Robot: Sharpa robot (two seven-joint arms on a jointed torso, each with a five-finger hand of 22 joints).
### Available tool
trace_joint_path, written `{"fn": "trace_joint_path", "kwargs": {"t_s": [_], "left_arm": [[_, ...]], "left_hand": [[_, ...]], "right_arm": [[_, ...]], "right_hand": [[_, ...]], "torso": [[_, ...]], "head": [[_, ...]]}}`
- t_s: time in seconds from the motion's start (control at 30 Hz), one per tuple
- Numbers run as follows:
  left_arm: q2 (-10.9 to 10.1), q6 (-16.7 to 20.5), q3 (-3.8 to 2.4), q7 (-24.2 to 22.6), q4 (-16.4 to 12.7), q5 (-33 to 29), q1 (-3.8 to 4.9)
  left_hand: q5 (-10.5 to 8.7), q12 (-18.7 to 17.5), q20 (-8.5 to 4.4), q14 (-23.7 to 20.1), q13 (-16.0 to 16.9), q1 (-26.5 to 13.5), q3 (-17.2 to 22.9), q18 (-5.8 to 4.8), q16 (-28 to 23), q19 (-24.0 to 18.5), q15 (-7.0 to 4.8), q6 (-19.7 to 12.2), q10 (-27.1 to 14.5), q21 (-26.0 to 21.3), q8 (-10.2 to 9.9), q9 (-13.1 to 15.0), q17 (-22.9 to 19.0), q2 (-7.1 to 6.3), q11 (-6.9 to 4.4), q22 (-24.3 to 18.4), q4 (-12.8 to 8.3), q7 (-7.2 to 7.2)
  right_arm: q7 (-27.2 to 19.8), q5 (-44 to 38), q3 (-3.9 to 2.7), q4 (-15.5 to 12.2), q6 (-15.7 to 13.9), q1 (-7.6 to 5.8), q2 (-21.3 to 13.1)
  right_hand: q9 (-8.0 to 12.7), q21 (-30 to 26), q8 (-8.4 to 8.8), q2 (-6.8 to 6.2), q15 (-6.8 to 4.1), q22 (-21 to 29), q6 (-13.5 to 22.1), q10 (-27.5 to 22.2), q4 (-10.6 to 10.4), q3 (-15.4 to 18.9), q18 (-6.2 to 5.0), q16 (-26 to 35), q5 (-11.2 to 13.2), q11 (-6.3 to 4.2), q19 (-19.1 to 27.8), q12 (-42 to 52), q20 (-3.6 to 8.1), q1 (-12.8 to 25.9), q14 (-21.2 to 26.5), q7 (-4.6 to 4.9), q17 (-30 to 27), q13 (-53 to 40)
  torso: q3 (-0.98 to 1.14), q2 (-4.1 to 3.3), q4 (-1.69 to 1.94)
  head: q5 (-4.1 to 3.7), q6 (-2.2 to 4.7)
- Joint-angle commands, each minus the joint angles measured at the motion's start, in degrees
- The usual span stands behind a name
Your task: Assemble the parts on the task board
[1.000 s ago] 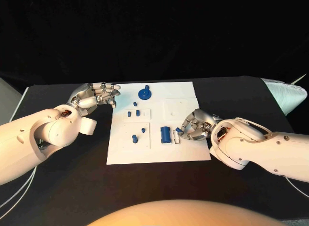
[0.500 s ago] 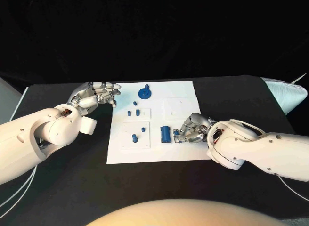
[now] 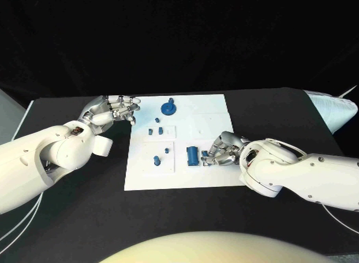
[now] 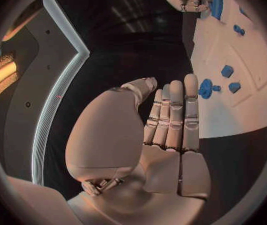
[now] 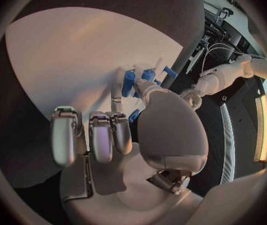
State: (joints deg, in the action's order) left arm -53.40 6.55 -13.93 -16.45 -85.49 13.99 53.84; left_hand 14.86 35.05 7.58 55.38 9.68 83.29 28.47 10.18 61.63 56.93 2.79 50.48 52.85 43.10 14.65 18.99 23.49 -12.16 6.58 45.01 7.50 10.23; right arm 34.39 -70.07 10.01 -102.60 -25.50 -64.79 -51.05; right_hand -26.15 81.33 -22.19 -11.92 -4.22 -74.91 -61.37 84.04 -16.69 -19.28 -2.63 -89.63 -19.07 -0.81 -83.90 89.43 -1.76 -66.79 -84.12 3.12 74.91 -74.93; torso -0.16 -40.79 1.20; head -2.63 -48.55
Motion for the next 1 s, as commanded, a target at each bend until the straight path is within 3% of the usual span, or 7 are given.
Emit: {"fn": "trace_joint_path", "kwargs": {"t_s": [0.03, 0.43, 0.6, 0.8, 0.83, 0.87, 1.0], "left_arm": [[0.0, -1.1, -0.04, -0.2, -0.2, -0.2, -0.04], [0.0, -1.1, -0.04, -0.1, -0.2, -0.2, -0.04], [0.0, -1.2, -0.04, -0.1, -0.2, -0.2, -0.04], [-0.1, -1.1, -0.04, 0.0, -0.2, -0.1, -0.04], [-0.1, -1.1, -0.04, 0.1, -0.2, -0.1, -0.04], [-0.1, -1.1, -0.04, 0.1, -0.2, -0.1, -0.04], [-0.1, -1.1, -0.04, 0.1, -0.2, -0.1, -0.04]], "left_hand": [[-0.02, 0.2, 0.10, 0.1, 0.1, 0.8, 0.0, 0.38, 0.1, 0.4, -0.32, 0.3, -0.4, -0.1, 0.2, -0.1, 0.0, 0.03, -0.10, 0.0, -0.3, 0.06], [-0.02, 0.3, 0.10, 0.1, 0.1, 0.7, 0.0, 0.37, 0.1, 0.4, -0.30, 0.3, -0.5, -0.1, 0.2, -0.1, 0.0, 0.07, -0.08, 0.0, -0.2, 0.07], [-0.02, 0.3, 0.10, 0.1, 0.1, 0.7, 0.0, 0.37, 0.1, 0.4, -0.30, 0.3, -0.5, -0.1, 0.2, -0.1, 0.0, 0.07, -0.08, 0.0, -0.2, 0.07], [-0.01, 0.3, 0.10, 0.1, 0.1, 0.7, 0.0, 0.36, 0.1, 0.4, -0.28, 0.3, -0.6, -0.1, 0.2, -0.1, 0.0, 0.15, -0.07, 0.0, -0.1, 0.09], [-0.01, 0.3, 0.10, 0.1, 0.1, 0.7, 0.0, 0.36, 0.1, 0.4, -0.28, 0.3, -0.6, -0.1, 0.2, -0.1, 0.0, 0.15, -0.07, 0.0, -0.1, 0.09], [-0.01, 0.3, 0.10, 0.1, 0.1, 0.7, 0.0, 0.36, 0.1, 0.4, -0.28, 0.3, -0.6, -0.1, 0.2, -0.1, 0.0, 0.15, -0.07, 0.0, -0.1, 0.09], [-0.01, 0.3, 0.10, 0.1, 0.1, 0.7, 0.0, 0.36, 0.1, 0.4, -0.28, 0.3, -0.6, -0.1, 0.2, -0.1, 0.0, 0.15, -0.07, 0.0, -0.1, 0.09]], "right_arm": [[0.3, -1.2, 0.03, 0.2, -0.2, 0.08, 0.2], [-0.6, -1.2, 0.02, 0.2, -2.2, 0.13, 0.5], [-0.8, -1.0, 0.02, 0.2, -1.2, 0.13, 0.4], [-1.1, -0.6, 0.03, 0.1, 0.2, 0.14, 0.3], [-1.2, -0.5, 0.03, 0.1, 0.3, 0.14, 0.3], [-1.2, -0.5, 0.03, 0.0, 0.4, 0.14, 0.2], [-1.4, -0.5, 0.03, -0.4, 0.3, 0.17, -0.1]], "right_hand": [[0.1, 0.2, -0.12, -0.02, -0.35, -10.9, -0.5, 5.8, 0.0, 0.2, 0.87, -0.4, 0.2, -0.20, -4.1, 0.3, 0.21, 0.4, -5.9, 0.04, 15.1, -14.9], [0.2, 0.3, -0.41, 0.59, -0.38, -11.0, -0.6, 5.8, -0.1, 2.6, 0.89, -0.4, 1.7, -0.24, -4.1, 0.3, 0.25, 3.6, -5.9, 0.01, 15.1, -14.9], [0.4, 0.0, -0.66, 1.05, -0.42, -10.9, -0.6, 5.8, -0.2, 6.2, 0.83, -0.4, 3.2, -0.29, -4.1, 0.2, 0.28, 5.5, -5.9, -0.07, 15.1, -14.9], [0.4, -0.2, -0.78, 1.20, -0.43, -10.9, -0.5, 5.7, -0.2, 7.9, 0.79, -0.4, 3.5, -0.29, -4.0, 0.0, 0.28, 5.8, -5.9, -0.08, 15.1, -14.8], [0.4, -0.2, -0.93, 1.62, -0.44, -10.9, -0.4, 5.7, -0.2, 9.6, 0.81, -0.4, 1.7, -0.29, -4.0, 0.0, 0.29, 6.0, -5.9, -0.09, 15.1, -14.8], [0.4, -0.2, -1.06, 1.89, -0.47, -11.0, -0.2, 5.7, 0.0, 10.5, 0.81, -0.4, -3.3, -0.29, -4.0, 0.0, 0.34, 6.5, -5.9, -0.08, 15.1, -14.8], [0.4, 0.0, -1.20, 2.17, -0.45, -11.1, -0.3, 5.8, -0.2, 11.0, 0.85, -0.4, -3.7, -0.30, -4.1, 0.1, 0.34, 7.0, -5.9, -0.07, 15.1, -14.9]], "torso": [[0.01, -0.01, -0.01], [0.05, 0.00, -0.03], [0.02, 0.01, -0.05], [0.04, 0.02, -0.08], [0.04, 0.01, -0.07], [0.04, 0.00, -0.05], [0.06, -0.02, -0.02]], "head": [[0.05, 0.00], [0.06, 0.06], [0.05, 0.05], [0.08, 0.01], [0.08, 0.01], [0.07, 0.03], [0.11, 0.02]]}}
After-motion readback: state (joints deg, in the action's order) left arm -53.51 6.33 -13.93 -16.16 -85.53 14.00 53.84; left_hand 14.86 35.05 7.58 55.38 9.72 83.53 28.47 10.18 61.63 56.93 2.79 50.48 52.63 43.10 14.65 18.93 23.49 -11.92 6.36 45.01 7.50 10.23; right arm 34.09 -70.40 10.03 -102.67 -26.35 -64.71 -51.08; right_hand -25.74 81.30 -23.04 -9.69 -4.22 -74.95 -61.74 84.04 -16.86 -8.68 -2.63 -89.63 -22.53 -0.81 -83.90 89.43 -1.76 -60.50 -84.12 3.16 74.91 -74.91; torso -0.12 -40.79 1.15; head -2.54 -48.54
